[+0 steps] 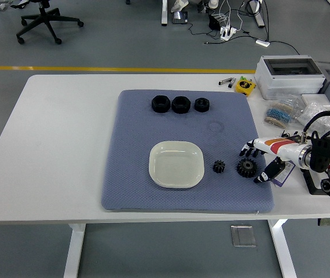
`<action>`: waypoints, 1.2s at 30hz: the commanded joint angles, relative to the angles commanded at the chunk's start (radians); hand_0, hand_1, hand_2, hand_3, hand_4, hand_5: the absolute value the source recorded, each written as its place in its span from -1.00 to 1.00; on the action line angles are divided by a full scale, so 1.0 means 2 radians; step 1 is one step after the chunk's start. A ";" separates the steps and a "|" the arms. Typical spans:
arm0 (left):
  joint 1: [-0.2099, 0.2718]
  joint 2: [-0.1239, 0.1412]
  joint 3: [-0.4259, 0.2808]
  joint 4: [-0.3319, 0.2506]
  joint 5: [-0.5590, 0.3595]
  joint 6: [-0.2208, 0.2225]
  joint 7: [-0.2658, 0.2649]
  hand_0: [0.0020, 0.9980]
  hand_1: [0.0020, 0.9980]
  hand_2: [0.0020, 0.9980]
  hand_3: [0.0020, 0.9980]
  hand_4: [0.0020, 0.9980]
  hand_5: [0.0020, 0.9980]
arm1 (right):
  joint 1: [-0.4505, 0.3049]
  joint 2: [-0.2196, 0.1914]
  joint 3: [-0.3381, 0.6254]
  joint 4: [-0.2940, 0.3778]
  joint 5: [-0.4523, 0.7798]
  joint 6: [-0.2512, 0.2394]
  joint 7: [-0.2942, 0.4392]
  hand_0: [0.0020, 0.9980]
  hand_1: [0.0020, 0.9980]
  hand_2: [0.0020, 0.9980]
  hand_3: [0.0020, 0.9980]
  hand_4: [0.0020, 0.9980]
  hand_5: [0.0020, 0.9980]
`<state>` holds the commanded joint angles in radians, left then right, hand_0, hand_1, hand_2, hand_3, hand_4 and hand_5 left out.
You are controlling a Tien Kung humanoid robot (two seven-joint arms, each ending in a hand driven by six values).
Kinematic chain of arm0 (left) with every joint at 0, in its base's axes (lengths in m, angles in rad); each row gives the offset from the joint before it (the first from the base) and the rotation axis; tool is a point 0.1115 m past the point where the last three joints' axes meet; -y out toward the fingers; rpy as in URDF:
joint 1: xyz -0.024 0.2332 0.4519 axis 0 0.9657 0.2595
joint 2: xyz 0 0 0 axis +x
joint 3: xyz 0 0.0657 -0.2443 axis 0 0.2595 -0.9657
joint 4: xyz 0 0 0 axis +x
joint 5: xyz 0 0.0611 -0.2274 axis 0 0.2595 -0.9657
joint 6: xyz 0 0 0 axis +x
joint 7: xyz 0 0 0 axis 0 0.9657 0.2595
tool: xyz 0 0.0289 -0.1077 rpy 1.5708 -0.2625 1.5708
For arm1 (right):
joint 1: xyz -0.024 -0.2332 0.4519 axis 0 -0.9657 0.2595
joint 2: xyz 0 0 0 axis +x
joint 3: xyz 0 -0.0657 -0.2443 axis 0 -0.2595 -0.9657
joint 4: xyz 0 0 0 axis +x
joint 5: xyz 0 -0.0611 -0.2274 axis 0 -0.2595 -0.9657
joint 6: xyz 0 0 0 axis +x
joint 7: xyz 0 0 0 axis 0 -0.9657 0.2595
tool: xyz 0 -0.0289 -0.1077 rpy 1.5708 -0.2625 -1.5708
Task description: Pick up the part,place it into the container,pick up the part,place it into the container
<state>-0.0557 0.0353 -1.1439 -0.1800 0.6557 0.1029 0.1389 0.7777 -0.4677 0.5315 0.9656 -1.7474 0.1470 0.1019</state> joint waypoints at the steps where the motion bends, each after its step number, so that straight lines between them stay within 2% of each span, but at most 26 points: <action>1: 0.000 0.000 0.000 0.000 0.001 0.000 0.000 0.90 0.85 0.80 0.22 0.13 0.41 | 0.000 0.001 0.000 -0.001 0.001 0.000 0.000 0.28 0.29 0.37 0.31 0.87 -0.80; 10: -0.001 0.000 0.000 0.000 0.004 0.000 0.001 0.90 0.85 0.80 0.21 0.13 0.39 | -0.001 0.006 -0.001 -0.008 0.007 -0.009 0.001 0.26 0.28 0.36 0.26 0.84 -0.79; 11: -0.001 0.000 -0.001 0.000 0.004 0.000 0.001 0.90 0.85 0.81 0.21 0.12 0.39 | -0.001 0.006 -0.001 -0.009 0.007 -0.010 0.001 0.14 0.15 0.14 0.04 0.63 -0.86; 16: -0.001 0.000 -0.004 0.000 0.008 0.000 0.000 0.90 0.85 0.81 0.21 0.12 0.39 | -0.002 0.010 -0.001 -0.015 0.011 -0.016 0.000 0.14 0.15 0.14 0.04 0.63 -0.86; 17: -0.001 0.000 -0.004 0.000 0.008 0.000 0.000 0.90 0.85 0.80 0.21 0.12 0.39 | -0.002 0.011 -0.002 -0.017 0.013 -0.018 -0.001 -0.08 -0.06 -0.02 -0.07 0.29 -0.98; 22: 0.000 0.000 -0.006 0.000 0.012 0.000 0.000 0.90 0.85 0.80 0.21 0.12 0.39 | -0.003 0.011 -0.001 -0.019 0.013 -0.021 -0.002 -0.08 -0.06 -0.02 -0.07 0.29 -0.98; 23: 0.000 0.001 -0.006 0.000 0.012 0.000 0.000 0.90 0.85 0.80 0.22 0.12 0.39 | -0.004 0.010 -0.001 -0.018 0.015 -0.021 -0.002 -0.33 -0.20 -0.11 -0.13 0.21 -1.00; 28: 0.002 0.001 -0.008 0.000 0.016 0.000 0.001 0.90 0.85 0.80 0.22 0.12 0.39 | -0.004 0.008 0.001 -0.015 0.024 -0.023 -0.003 -0.33 -0.20 -0.11 -0.13 0.21 -1.00; 29: 0.002 0.001 -0.008 0.000 0.016 0.000 0.001 0.90 0.85 0.80 0.21 0.12 0.39 | -0.005 0.008 0.001 -0.014 0.026 -0.024 -0.003 -0.52 -0.32 -0.21 -0.20 -0.08 -1.00; 34: 0.003 0.002 -0.011 0.000 0.020 0.000 0.002 0.90 0.85 0.80 0.21 0.12 0.39 | -0.006 0.006 0.002 -0.007 0.029 -0.024 -0.004 -0.52 -0.32 -0.21 -0.20 -0.08 -1.00; 35: 0.004 0.002 -0.011 0.000 0.020 0.000 0.002 0.90 0.85 0.80 0.21 0.12 0.39 | -0.006 0.005 0.002 -0.005 0.029 -0.023 -0.004 -0.66 -0.44 -0.29 -0.23 -0.11 -1.00; 36: 0.004 0.002 -0.011 0.000 0.021 0.000 0.003 0.90 0.85 0.80 0.21 0.12 0.39 | -0.006 0.005 0.003 -0.003 0.029 -0.022 -0.005 -0.66 -0.44 -0.29 -0.23 -0.11 -1.00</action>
<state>-0.0478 0.0389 -1.1661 -0.1800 0.6970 0.1023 0.1442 0.7651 -0.4587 0.5376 0.9591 -1.6888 0.1021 0.0921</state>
